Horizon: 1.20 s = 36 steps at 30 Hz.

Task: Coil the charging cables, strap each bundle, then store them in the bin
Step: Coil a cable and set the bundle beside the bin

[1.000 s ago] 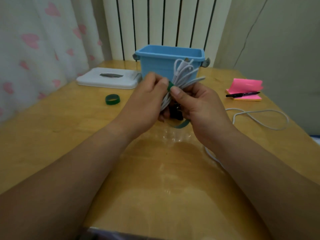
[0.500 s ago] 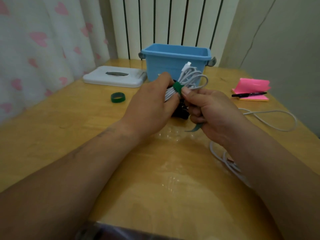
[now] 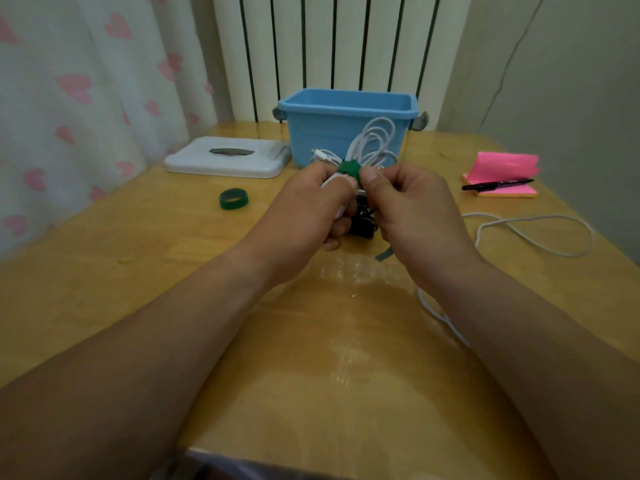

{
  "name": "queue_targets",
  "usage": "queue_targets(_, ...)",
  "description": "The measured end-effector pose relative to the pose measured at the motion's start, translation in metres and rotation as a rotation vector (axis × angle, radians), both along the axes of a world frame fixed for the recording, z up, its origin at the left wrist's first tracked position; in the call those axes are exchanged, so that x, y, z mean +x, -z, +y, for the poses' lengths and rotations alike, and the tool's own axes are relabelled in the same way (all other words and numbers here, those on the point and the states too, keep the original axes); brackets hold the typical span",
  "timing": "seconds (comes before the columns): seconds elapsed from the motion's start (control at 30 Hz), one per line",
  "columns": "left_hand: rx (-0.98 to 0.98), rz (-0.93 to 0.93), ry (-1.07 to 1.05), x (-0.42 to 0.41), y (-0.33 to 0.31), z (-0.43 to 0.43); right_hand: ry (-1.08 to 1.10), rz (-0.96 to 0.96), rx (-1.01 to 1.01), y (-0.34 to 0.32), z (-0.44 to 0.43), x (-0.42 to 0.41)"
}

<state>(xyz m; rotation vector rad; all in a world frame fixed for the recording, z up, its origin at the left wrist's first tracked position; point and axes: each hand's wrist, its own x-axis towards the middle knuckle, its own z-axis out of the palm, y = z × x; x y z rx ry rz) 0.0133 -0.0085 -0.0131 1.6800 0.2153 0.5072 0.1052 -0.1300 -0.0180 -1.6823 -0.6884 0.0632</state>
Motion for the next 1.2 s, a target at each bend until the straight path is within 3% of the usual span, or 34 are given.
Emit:
queue_targets(0.27, -0.204, -0.042, 0.079, 0.000, -0.002, 0.000, -0.098, 0.037, 0.084, -0.005, -0.004, 0.003)
queue_targets(0.47, -0.342, 0.017, 0.269, -0.003, -0.006, 0.004, -0.468, 0.406, 0.247, -0.007, -0.004, 0.005)
queue_targets(0.57, -0.112, 0.049, 0.137, -0.004, -0.006, 0.000, -0.476, 0.436, 0.249, -0.007, -0.006, 0.008)
queue_targets(0.7, 0.323, 0.029, -0.059, -0.003, -0.001, -0.006, -0.292, 0.290, 0.243, -0.009, -0.009, 0.002)
queue_targets(0.77, 0.408, -0.007, -0.083, -0.002, 0.000, -0.005, -0.254, 0.260, 0.252, -0.007, -0.008, 0.004)
queue_targets(0.93, -0.014, -0.050, -0.042, -0.002, -0.004, -0.002, -0.249, 0.234, 0.199, 0.000, -0.003, 0.009)
queue_targets(1.1, -0.541, 0.086, 0.341, -0.004, -0.007, 0.002, -0.422, 0.314, 0.229, 0.001, -0.002, 0.006)
queue_targets(1.2, -0.505, 0.142, 0.350, -0.004, -0.008, -0.002, -0.441, 0.384, 0.266, 0.001, -0.001, 0.007)
